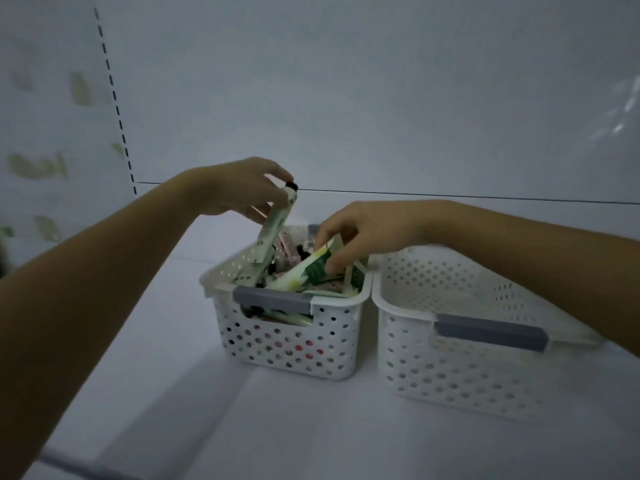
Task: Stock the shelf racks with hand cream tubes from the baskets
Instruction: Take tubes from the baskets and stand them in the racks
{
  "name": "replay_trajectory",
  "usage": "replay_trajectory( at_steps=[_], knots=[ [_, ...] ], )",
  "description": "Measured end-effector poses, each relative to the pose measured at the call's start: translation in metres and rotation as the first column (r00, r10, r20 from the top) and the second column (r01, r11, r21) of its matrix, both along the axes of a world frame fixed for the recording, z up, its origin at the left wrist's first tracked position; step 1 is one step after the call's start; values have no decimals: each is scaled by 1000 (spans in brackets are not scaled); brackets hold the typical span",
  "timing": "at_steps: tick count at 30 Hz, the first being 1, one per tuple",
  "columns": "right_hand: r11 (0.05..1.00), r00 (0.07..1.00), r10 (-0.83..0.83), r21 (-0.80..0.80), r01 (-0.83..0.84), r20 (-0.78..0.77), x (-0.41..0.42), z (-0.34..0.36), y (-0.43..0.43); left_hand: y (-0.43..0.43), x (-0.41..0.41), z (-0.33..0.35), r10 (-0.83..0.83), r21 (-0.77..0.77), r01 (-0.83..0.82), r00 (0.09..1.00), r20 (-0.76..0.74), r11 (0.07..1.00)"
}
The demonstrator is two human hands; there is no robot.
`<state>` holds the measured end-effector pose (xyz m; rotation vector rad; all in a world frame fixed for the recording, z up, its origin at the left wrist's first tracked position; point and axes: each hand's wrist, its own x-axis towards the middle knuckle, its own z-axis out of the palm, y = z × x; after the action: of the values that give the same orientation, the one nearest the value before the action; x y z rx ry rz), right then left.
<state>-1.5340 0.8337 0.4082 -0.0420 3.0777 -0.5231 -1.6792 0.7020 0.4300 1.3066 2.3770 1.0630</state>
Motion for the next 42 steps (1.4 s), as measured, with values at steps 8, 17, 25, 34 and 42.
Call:
replay_trajectory(
  at_steps=[8, 17, 25, 34, 42],
  knots=[
    [838, 964, -157, -546, 15, -214, 33, 31, 36, 5, 13, 9, -25, 433, -10, 997, 75, 901],
    [522, 834, -472, -853, 5, -284, 82, 30, 84, 54, 64, 18, -47, 523, 25, 998, 31, 852],
    [539, 736, -603, -837, 93, -307, 157, 23, 143, 120, 137, 15, -173, 469, 95, 977, 125, 878],
    [610, 637, -704, -727, 314, -315, 249, 16, 205, 184, 228, 14, -197, 354, 153, 976, 93, 923],
    [758, 684, -628, -487, 433, -370, 285, 8, 244, 244, 308, -18, -74, 404, -51, 954, 289, 913]
  ],
)
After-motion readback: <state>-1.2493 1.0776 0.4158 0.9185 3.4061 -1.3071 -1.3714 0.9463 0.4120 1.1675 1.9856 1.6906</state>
